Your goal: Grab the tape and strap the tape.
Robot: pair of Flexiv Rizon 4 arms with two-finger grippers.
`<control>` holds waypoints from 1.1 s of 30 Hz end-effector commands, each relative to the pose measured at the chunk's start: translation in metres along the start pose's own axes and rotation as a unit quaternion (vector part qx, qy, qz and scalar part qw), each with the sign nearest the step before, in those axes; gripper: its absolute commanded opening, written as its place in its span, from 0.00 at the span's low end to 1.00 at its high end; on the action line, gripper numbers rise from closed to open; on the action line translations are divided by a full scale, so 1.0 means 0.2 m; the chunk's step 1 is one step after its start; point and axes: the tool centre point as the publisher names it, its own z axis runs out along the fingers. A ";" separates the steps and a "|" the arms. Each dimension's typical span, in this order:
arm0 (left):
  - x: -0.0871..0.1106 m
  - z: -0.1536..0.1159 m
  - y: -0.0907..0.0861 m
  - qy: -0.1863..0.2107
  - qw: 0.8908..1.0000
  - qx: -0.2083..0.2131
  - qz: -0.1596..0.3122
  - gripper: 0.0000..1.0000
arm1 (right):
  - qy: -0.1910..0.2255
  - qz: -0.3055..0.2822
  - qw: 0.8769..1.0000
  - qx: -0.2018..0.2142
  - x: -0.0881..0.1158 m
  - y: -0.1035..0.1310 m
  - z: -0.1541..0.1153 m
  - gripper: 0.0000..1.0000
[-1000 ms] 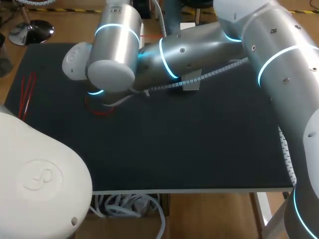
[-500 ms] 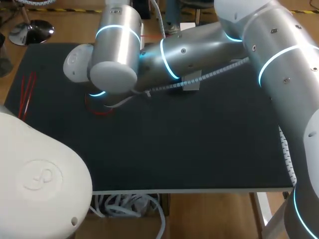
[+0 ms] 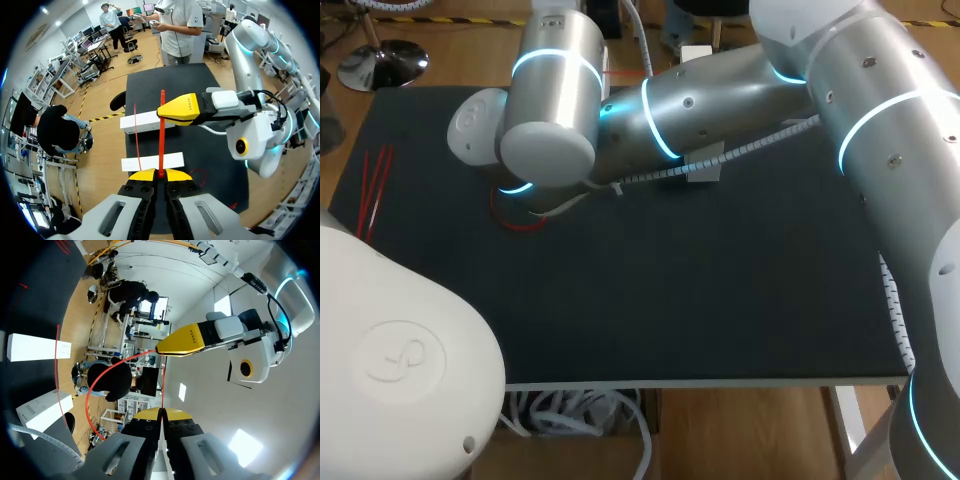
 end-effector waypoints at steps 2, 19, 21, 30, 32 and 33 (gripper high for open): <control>0.00 0.00 0.00 0.000 1.000 -0.001 0.000 0.00 | 0.004 -0.006 1.000 0.001 -0.01 0.02 0.01 0.00; 0.00 0.00 0.00 0.000 1.000 -0.001 0.000 0.00 | 0.021 -0.033 0.999 -0.014 0.01 0.07 0.01 0.00; 0.00 0.00 0.00 0.000 1.000 -0.001 0.000 0.00 | 0.022 -0.035 0.999 -0.015 0.01 0.08 0.01 0.00; 0.00 0.00 0.00 0.000 1.000 -0.001 0.000 0.00 | 0.022 -0.042 0.999 -0.019 0.01 0.10 0.02 0.00; 0.00 0.00 0.00 0.000 1.000 -0.001 0.000 0.00 | 0.021 -0.043 0.999 -0.019 0.01 0.11 0.02 0.00; 0.00 0.00 0.00 0.000 1.000 -0.001 0.000 0.00 | 0.021 -0.043 0.999 -0.019 0.01 0.12 0.03 0.00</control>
